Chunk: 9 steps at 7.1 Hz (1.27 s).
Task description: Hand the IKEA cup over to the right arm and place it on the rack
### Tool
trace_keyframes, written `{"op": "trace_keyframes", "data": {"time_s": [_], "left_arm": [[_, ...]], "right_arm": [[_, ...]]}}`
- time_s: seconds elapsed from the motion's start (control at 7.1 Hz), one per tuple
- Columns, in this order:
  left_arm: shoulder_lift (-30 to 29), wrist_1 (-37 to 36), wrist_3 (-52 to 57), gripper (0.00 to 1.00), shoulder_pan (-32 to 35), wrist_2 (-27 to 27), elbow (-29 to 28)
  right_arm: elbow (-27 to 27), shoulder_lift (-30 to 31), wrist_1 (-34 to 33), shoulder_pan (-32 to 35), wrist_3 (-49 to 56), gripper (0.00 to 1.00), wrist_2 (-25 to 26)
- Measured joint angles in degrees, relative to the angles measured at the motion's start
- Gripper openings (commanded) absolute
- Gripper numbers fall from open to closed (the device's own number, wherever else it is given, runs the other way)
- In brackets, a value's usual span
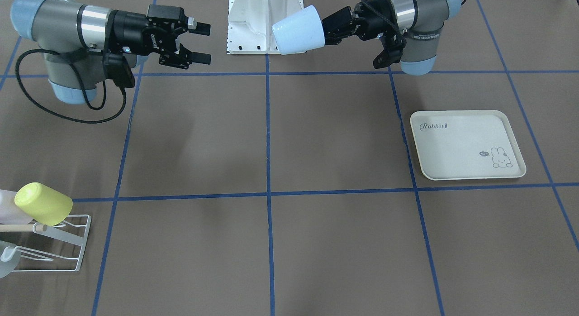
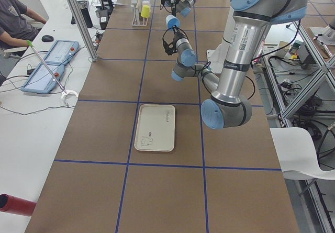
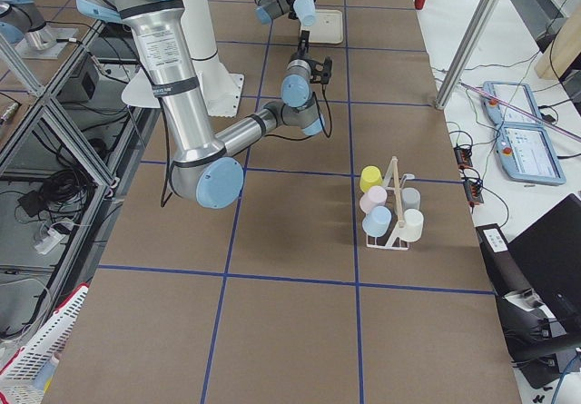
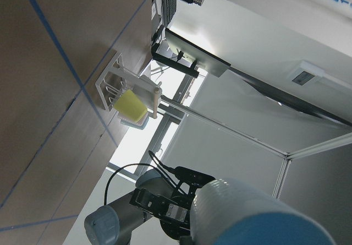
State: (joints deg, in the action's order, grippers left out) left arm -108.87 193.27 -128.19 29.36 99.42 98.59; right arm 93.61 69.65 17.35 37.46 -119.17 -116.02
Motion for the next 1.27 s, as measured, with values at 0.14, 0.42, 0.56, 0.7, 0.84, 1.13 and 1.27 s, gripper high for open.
{"op": "trace_keyframes", "data": {"time_s": [0.14, 0.42, 0.56, 0.7, 0.84, 1.13, 1.27], "left_arm": [[-0.4, 0.3, 2.1, 0.0, 0.2, 1.8, 0.1], [-1.2, 1.4, 2.9, 0.0, 0.2, 2.6, 0.2], [-1.3, 1.6, 3.0, 0.0, 0.0, 2.7, 0.0], [-1.3, 1.7, 3.3, 0.0, 0.0, 2.8, -0.4], [-1.4, 1.7, 3.4, 0.0, -0.1, 2.8, -0.6], [-1.8, 1.8, 3.5, 0.0, -0.3, 2.8, -0.8], [-2.3, 1.8, 3.5, 0.0, -0.5, 2.8, -0.9]], "right_arm": [[0.0, -0.1, 1.8, -2.6, 0.1, 0.99, 3.0], [0.4, -0.4, 3.9, -4.0, 0.1, 0.99, 5.2], [0.4, -1.2, 4.3, -4.1, 0.2, 0.99, 5.8], [0.0, -2.7, 4.2, -4.0, 0.8, 0.99, 6.1], [-0.5, -3.9, 3.7, -4.1, 1.9, 0.99, 6.2], [-1.6, -5.1, 2.9, -4.4, 3.1, 0.99, 6.3], [-2.0, -5.3, 2.9, -4.7, 3.3, 0.99, 6.3]]}}
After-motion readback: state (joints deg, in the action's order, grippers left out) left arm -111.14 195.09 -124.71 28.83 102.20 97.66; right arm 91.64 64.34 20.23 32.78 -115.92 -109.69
